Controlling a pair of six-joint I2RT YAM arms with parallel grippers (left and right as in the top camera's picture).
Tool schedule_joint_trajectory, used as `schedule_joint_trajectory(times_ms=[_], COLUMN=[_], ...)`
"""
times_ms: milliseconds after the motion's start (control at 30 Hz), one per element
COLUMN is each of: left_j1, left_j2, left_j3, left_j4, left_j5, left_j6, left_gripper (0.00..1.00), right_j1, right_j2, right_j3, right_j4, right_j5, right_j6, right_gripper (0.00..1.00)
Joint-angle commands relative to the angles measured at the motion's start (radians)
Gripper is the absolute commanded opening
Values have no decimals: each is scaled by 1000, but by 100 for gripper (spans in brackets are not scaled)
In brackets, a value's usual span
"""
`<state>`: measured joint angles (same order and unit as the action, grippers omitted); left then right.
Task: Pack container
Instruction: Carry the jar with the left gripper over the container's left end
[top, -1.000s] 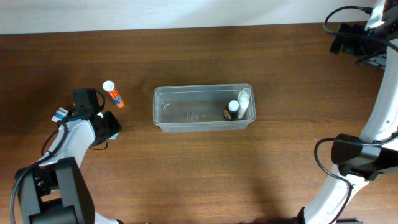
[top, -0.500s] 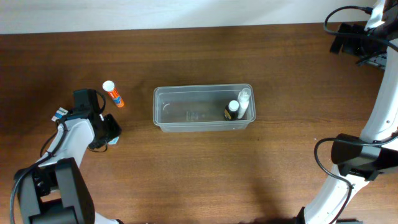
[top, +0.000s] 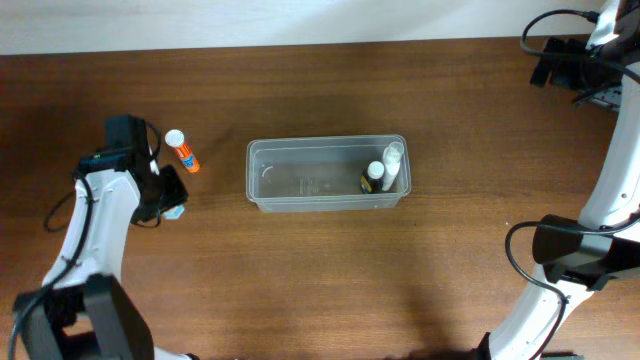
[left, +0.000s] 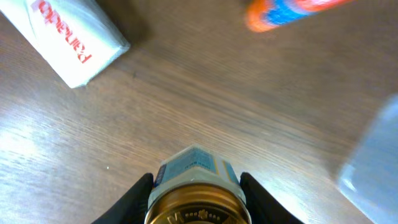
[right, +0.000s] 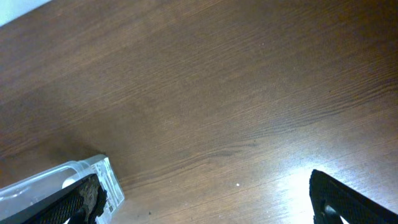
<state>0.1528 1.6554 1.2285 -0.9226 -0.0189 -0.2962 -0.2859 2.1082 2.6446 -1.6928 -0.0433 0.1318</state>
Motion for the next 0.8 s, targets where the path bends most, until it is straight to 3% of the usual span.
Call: schedule_joint_trajectory(times_ms=[0,333,567,767], left_j1=[-63,-266,-405,-514], left_j2=[-95,-164,-163,-131], left_j3=[79,192,217,217], left_j4=[-34,-25,75,130], left_j5=[-4,-8,-9,-100], left_j6=[72,90,90,89], left_gripper=[27,27,27,27], right_j1=[-3,-2,-3,-3], right_j2=[-35,-35,-35,-35], right_j3=[16,16,16,16], right_j4=[-6,-6,-6,-5], right_j5=[-2,-2,-2,-2], right_j6=[4,4,4,4], right_gripper=[98,98,98,98])
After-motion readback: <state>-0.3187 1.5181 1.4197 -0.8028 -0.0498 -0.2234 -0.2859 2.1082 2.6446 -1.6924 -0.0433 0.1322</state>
